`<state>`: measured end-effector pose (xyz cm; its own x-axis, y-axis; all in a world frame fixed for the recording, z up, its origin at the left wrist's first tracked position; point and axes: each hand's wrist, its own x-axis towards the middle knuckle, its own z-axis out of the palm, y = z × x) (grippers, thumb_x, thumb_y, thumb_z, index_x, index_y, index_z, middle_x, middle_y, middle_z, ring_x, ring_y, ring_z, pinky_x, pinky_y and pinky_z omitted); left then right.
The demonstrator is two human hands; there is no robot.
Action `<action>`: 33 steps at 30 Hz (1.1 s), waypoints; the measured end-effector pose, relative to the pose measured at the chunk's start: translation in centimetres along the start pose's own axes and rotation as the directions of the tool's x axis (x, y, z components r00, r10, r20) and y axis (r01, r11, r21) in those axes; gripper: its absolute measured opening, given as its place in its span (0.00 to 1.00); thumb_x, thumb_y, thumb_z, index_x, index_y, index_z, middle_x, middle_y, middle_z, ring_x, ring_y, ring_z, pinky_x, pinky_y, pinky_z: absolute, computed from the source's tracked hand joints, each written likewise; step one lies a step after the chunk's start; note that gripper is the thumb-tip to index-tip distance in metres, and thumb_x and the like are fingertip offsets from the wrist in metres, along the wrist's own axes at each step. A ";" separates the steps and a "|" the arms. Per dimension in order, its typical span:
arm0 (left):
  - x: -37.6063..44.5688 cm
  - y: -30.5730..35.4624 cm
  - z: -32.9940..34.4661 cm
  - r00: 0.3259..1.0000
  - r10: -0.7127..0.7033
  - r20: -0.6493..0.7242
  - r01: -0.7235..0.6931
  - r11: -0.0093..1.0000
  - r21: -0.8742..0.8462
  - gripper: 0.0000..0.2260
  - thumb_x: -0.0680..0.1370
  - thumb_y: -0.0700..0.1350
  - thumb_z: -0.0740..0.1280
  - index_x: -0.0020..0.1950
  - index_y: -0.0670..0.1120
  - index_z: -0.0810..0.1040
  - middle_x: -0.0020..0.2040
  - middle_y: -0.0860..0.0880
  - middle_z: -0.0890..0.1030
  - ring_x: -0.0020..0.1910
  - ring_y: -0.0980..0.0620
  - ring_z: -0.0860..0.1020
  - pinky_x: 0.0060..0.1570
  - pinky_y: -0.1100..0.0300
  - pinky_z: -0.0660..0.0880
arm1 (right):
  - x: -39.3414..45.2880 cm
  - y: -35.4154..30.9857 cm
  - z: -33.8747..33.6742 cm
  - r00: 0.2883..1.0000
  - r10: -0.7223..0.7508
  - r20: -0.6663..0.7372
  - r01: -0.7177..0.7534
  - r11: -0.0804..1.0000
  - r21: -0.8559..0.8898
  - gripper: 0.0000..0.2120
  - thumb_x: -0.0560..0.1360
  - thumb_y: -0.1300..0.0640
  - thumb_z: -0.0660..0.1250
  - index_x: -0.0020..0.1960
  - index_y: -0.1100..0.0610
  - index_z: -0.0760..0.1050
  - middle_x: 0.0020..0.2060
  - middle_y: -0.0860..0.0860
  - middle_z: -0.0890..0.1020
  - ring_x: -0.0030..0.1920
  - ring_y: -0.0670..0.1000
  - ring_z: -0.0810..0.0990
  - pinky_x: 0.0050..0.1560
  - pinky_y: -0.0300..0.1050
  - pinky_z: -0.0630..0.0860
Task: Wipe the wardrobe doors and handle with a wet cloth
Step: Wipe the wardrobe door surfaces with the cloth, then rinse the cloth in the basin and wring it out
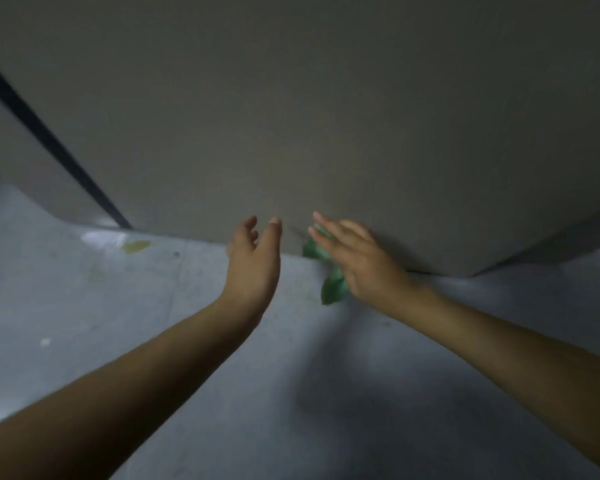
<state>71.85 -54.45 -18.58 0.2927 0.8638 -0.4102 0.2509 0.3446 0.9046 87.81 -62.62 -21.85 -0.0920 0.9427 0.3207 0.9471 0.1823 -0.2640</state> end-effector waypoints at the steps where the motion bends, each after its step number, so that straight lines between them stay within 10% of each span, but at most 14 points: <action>1: 0.1 0.2 -1.2 1.000 -0.013 0.005 0.013 0.999 0.030 0.24 0.81 0.54 0.59 0.74 0.47 0.62 0.71 0.44 0.67 0.65 0.48 0.71 0.66 0.47 0.69 | 1.4 -1.1 0.2 1.000 0.016 -0.024 -0.015 1.000 0.027 0.22 0.73 0.68 0.53 0.65 0.68 0.72 0.66 0.64 0.72 0.62 0.58 0.69 0.70 0.39 0.57; 15: -11.6 14.8 -22.7 0.941 -0.337 -0.016 0.322 0.910 -0.261 0.14 0.83 0.49 0.55 0.52 0.46 0.78 0.49 0.42 0.82 0.48 0.45 0.81 0.49 0.55 0.78 | 18.0 -24.3 -11.5 0.881 0.154 0.447 -0.360 0.831 0.424 0.20 0.76 0.60 0.64 0.68 0.59 0.72 0.66 0.52 0.74 0.64 0.39 0.67 0.66 0.24 0.57; 33: -13.5 31.3 -51.2 0.839 -0.402 -0.367 0.086 0.764 -0.639 0.06 0.77 0.44 0.67 0.45 0.41 0.79 0.40 0.44 0.82 0.41 0.51 0.80 0.45 0.60 0.78 | 43.6 -49.6 -14.8 0.845 -0.072 0.530 -0.272 0.795 0.543 0.20 0.76 0.59 0.65 0.68 0.58 0.73 0.63 0.43 0.71 0.65 0.43 0.68 0.65 0.23 0.57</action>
<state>28.54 -36.49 21.23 -0.1935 0.7214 -0.6650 -0.3726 0.5730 0.7300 41.39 -34.70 18.71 -0.3091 0.9315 -0.1918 0.6108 0.0399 -0.7908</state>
